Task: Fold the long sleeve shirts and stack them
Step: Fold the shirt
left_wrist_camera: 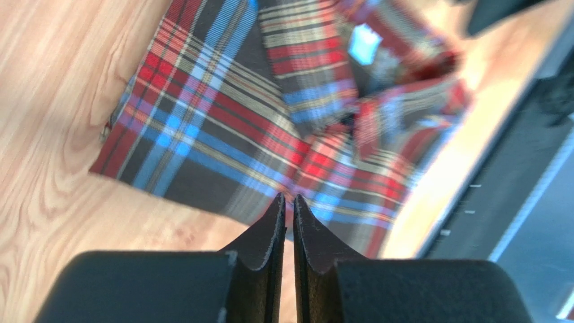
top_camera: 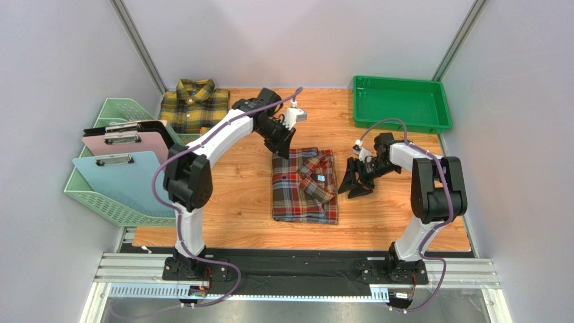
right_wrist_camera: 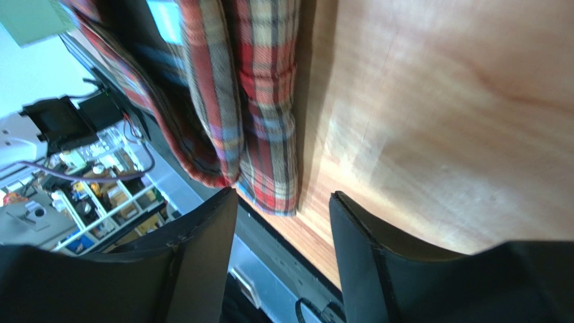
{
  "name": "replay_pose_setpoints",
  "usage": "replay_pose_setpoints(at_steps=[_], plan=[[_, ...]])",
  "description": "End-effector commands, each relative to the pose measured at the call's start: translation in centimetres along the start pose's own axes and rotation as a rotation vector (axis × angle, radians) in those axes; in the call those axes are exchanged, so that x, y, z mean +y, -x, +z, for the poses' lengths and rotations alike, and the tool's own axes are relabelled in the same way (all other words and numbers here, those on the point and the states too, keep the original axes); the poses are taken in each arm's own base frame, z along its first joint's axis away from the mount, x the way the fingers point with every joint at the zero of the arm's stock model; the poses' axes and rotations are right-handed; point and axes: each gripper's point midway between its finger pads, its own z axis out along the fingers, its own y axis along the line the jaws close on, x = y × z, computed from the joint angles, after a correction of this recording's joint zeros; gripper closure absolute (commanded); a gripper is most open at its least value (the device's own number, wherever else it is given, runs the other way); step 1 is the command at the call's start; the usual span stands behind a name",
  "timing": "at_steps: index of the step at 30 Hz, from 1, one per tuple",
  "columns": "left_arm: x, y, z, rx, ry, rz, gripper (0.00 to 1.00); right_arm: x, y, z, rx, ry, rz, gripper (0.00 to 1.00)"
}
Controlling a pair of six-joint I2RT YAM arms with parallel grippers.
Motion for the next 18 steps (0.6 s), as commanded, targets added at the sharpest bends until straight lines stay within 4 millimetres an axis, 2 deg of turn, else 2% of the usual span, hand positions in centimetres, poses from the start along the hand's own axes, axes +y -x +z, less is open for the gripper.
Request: replay_pose_setpoints(at_steps=[1,3,5,7,8,9,10,11,12,13,14,15,16,17,18], plan=[[2.0,-3.1,4.2,0.170,0.035,0.067,0.88,1.2,-1.3,0.5,0.066,0.009,-0.044,0.44],[2.4,-4.0,4.9,0.205,0.037,0.050,0.89,1.2,-2.0,1.3,0.130,-0.011,-0.055,0.46],[2.3,-5.5,5.6,0.251,0.013,0.022,0.91,0.1,-2.6,2.3,0.187,-0.030,-0.045,0.51],[1.1,-6.5,5.8,0.269,-0.036,0.025,0.93,-0.8,-1.8,2.8,0.185,-0.057,-0.052,0.67],[0.4,-8.2,6.0,0.315,-0.061,0.014,0.97,-1.7,-1.4,3.5,0.191,-0.072,-0.040,0.73],[-0.6,-8.9,6.1,0.337,-0.084,0.040,0.98,-2.3,-0.5,3.7,0.181,-0.107,-0.051,0.84],[-1.3,-9.8,6.2,0.359,-0.100,0.045,0.99,-2.4,1.4,3.6,0.151,-0.124,-0.076,0.90],[-2.1,-11.7,6.4,0.399,-0.123,0.035,1.00,-3.2,2.6,3.9,0.146,-0.154,-0.079,0.95],[-3.5,-12.1,6.3,0.398,-0.159,0.055,1.00,-3.2,3.9,4.0,0.129,-0.166,-0.100,1.00],[-4.5,-13.9,6.3,0.431,-0.190,0.039,1.00,-2.3,6.9,3.5,0.074,-0.170,-0.149,1.00],[-5.2,-14.3,6.4,0.428,-0.209,0.039,1.00,-2.2,8.2,3.4,0.057,-0.183,-0.177,1.00],[-6.9,-14.3,6.2,0.419,-0.246,0.046,1.00,-2.6,9.1,4.0,0.067,-0.189,-0.193,1.00],[-7.7,-15.1,6.1,0.431,-0.266,0.034,1.00,-0.9,11.5,3.5,0.031,-0.189,-0.259,1.00],[-8.6,-15.0,6.0,0.421,-0.287,0.035,1.00,-0.4,12.4,3.7,0.026,-0.186,-0.290,1.00],[-10.3,-14.4,5.5,0.394,-0.336,0.018,0.98,0.0,13.2,3.9,0.022,-0.176,-0.336,1.00]])
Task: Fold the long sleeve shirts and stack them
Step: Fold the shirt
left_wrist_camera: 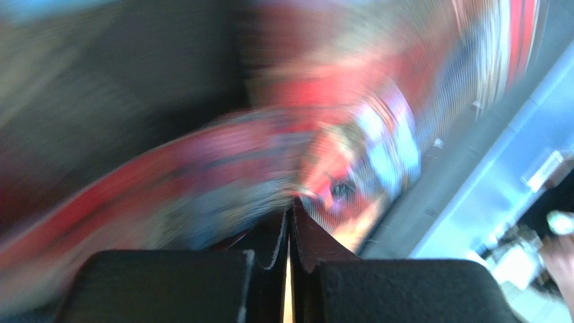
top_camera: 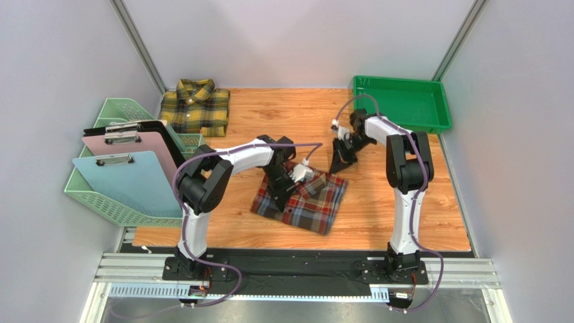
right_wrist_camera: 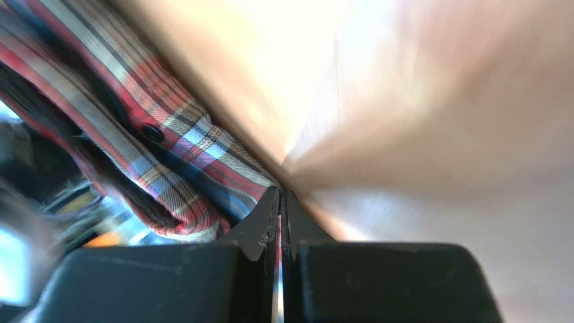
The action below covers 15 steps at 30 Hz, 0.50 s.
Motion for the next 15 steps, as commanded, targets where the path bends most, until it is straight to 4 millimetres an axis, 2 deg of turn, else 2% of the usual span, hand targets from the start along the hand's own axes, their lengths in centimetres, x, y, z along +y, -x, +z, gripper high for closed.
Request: replay_pose_setpoints(at_steps=[1,2,3,4,5,6,7,8,9,10,11,13,15], plan=[[-6.1,0.0,-0.6,-0.055,-0.162,0.050,0.94,1.0,6.7,-1.1,-0.129,-0.072,-0.249,1.00],[-6.5,0.4,-1.1,-0.078,-0.171,0.045,0.88,2.0,7.8,-2.1,-0.163,-0.068,-0.285,1.00],[-6.7,0.9,-2.4,-0.121,-0.175,0.037,0.86,2.4,8.0,-2.7,-0.168,-0.065,-0.314,0.98],[-6.6,1.3,-3.4,-0.153,-0.171,0.032,0.84,3.1,7.6,-4.0,-0.172,-0.061,-0.327,0.96],[-6.2,1.5,-4.2,-0.185,-0.164,0.023,0.83,3.3,6.9,-4.5,-0.168,-0.052,-0.326,0.93],[-5.1,1.9,-6.2,-0.251,-0.156,-0.015,0.82,3.6,6.5,-5.3,-0.180,-0.047,-0.333,0.89],[-4.6,2.1,-7.3,-0.288,-0.150,-0.025,0.78,4.1,6.0,-7.2,-0.222,-0.050,-0.365,0.85],[-3.5,1.9,-8.8,-0.328,-0.141,-0.044,0.75,4.3,5.5,-8.0,-0.240,-0.048,-0.375,0.78],[-3.4,2.0,-10.0,-0.362,-0.126,-0.034,0.73,3.8,4.3,-8.0,-0.231,-0.048,-0.362,0.75],[-2.9,2.0,-10.9,-0.383,-0.105,-0.034,0.68,4.1,4.1,-9.7,-0.273,-0.057,-0.397,0.73],[-2.0,1.9,-11.7,-0.407,-0.078,-0.045,0.66,4.3,3.7,-10.1,-0.286,-0.043,-0.406,0.67],[-0.8,1.9,-12.5,-0.419,-0.027,-0.050,0.61,4.5,2.6,-10.2,-0.288,-0.017,-0.406,0.62],[0.9,1.8,-12.3,-0.401,0.005,-0.077,0.59,5.2,1.8,-10.0,-0.287,0.021,-0.428,0.57]])
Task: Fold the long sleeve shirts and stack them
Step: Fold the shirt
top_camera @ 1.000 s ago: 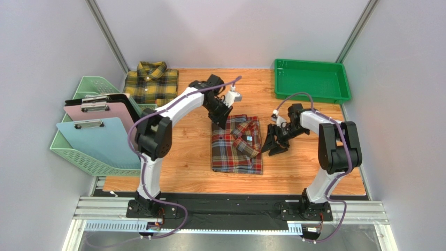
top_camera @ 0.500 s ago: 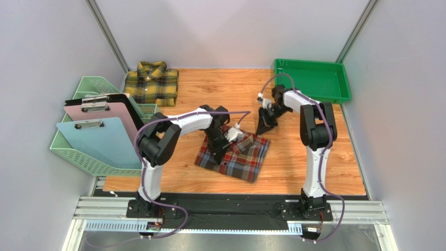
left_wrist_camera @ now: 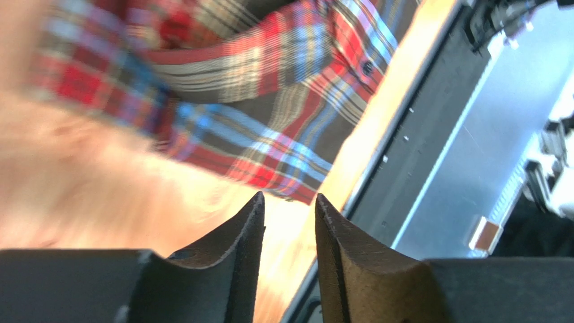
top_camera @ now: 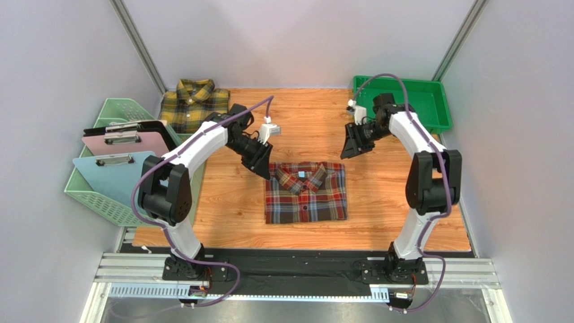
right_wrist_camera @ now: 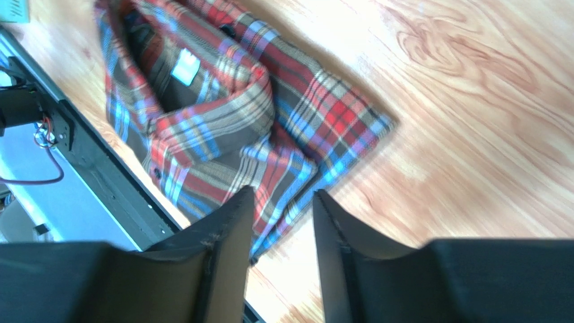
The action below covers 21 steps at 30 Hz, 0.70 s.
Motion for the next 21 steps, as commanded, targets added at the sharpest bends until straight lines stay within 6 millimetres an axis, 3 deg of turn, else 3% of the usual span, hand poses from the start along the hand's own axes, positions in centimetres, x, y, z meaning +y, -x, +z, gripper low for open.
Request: replay_pose_setpoints(at_steps=[1,6,11,21], plan=[[0.9,1.4,-0.4,-0.014,0.035,0.049,0.59,2.3,-0.1,-1.3,-0.057,0.080,-0.097,0.56],[4.1,1.8,1.0,0.023,0.094,0.050,0.58,1.3,-1.1,1.0,0.002,0.102,-0.043,0.55],[6.0,2.2,1.5,0.040,0.135,0.010,0.56,0.1,-2.6,1.7,0.043,0.069,-0.045,0.53],[6.7,1.4,2.0,0.026,0.052,-0.112,0.51,-0.9,-4.5,4.1,0.117,0.035,-0.033,0.45]])
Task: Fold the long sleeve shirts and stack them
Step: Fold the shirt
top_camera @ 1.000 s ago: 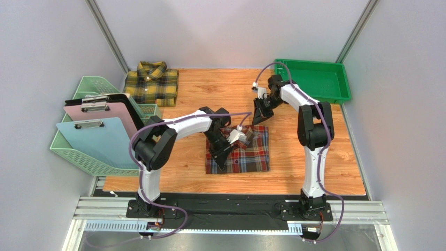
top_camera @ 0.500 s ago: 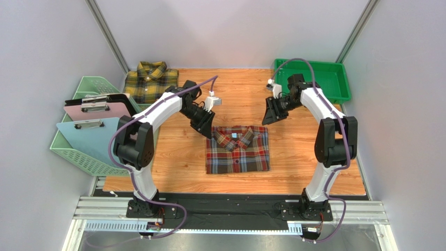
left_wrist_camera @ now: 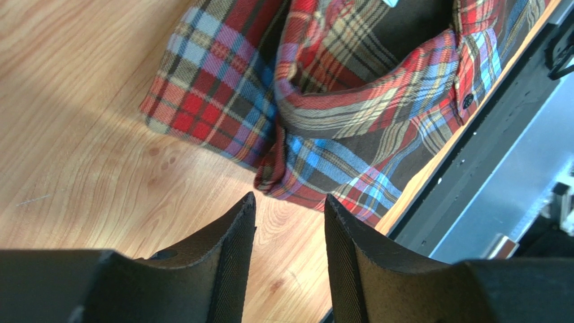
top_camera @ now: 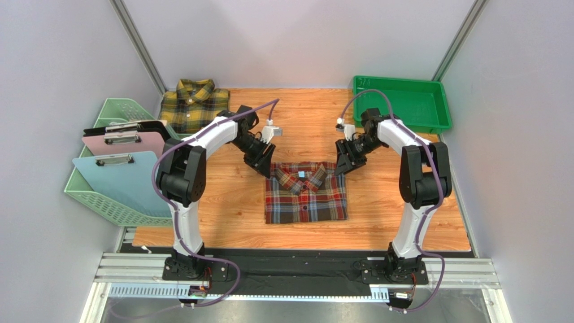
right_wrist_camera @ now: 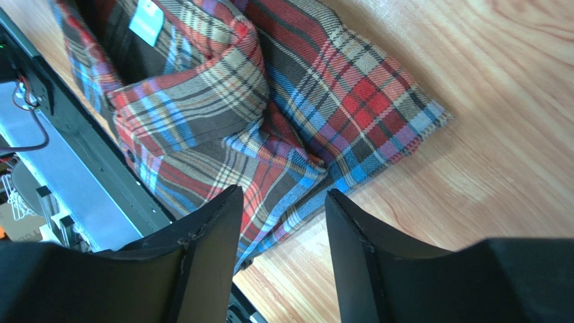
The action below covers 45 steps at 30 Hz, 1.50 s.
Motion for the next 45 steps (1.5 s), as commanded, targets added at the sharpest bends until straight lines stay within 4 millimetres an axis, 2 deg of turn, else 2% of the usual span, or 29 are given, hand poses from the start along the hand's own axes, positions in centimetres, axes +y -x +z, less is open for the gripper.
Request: replay_pose_setpoints(at_steps=[1,6,11,14,16,19,20,22,23,24,26,29,35,38,39,45], plan=[[-0.1,1.0,-0.3,-0.040,-0.052,-0.025,0.51,-1.0,0.0,1.1,0.007,-0.027,-0.034,0.45],[0.4,0.8,0.2,-0.026,-0.047,-0.055,0.50,-1.0,-0.1,1.8,0.017,-0.009,-0.018,0.47],[0.5,0.4,0.7,-0.016,-0.068,-0.087,0.49,-0.2,0.1,2.0,0.014,0.019,-0.017,0.58],[0.1,0.7,0.7,-0.028,-0.094,-0.085,0.50,-0.1,0.0,2.2,0.018,0.027,-0.008,0.73],[-0.4,1.0,0.5,-0.046,-0.114,-0.078,0.55,0.1,0.0,2.1,0.016,0.025,-0.006,0.83],[-1.2,1.4,0.0,-0.068,-0.137,-0.058,0.71,0.5,0.1,1.4,-0.001,0.016,-0.017,1.00],[-1.3,1.4,-0.1,-0.072,-0.141,-0.060,0.81,0.6,-0.2,1.3,-0.001,0.015,-0.015,1.00],[-1.7,1.5,-0.3,-0.080,-0.158,-0.059,0.90,1.2,-0.1,0.4,-0.020,0.008,-0.030,1.00],[-1.9,1.5,-0.3,-0.080,-0.163,-0.058,0.98,1.4,-0.4,0.2,-0.021,0.008,-0.028,1.00],[-2.1,1.5,-0.5,-0.082,-0.165,-0.063,1.00,1.5,-0.4,-0.2,-0.028,0.005,-0.026,1.00],[-2.5,1.7,-0.9,-0.094,-0.171,-0.052,1.00,1.8,-0.4,-1.1,-0.050,-0.005,-0.035,1.00],[-3.0,2.1,-1.6,-0.119,-0.164,-0.031,1.00,1.2,-0.8,-1.9,-0.061,-0.023,-0.021,1.00],[-2.5,3.5,-1.8,-0.149,-0.137,-0.018,1.00,-1.4,-1.2,-1.8,-0.054,-0.059,0.027,1.00],[-0.9,3.1,-0.8,-0.119,-0.094,-0.043,1.00,-2.5,-0.7,-1.1,-0.056,-0.076,0.032,1.00],[0.2,2.7,-0.3,-0.100,-0.053,-0.050,1.00,-3.0,-0.9,-0.3,-0.038,-0.066,0.053,1.00],[4.0,1.0,0.3,-0.057,0.057,-0.080,1.00,-3.4,0.7,0.3,-0.061,-0.060,0.066,1.00]])
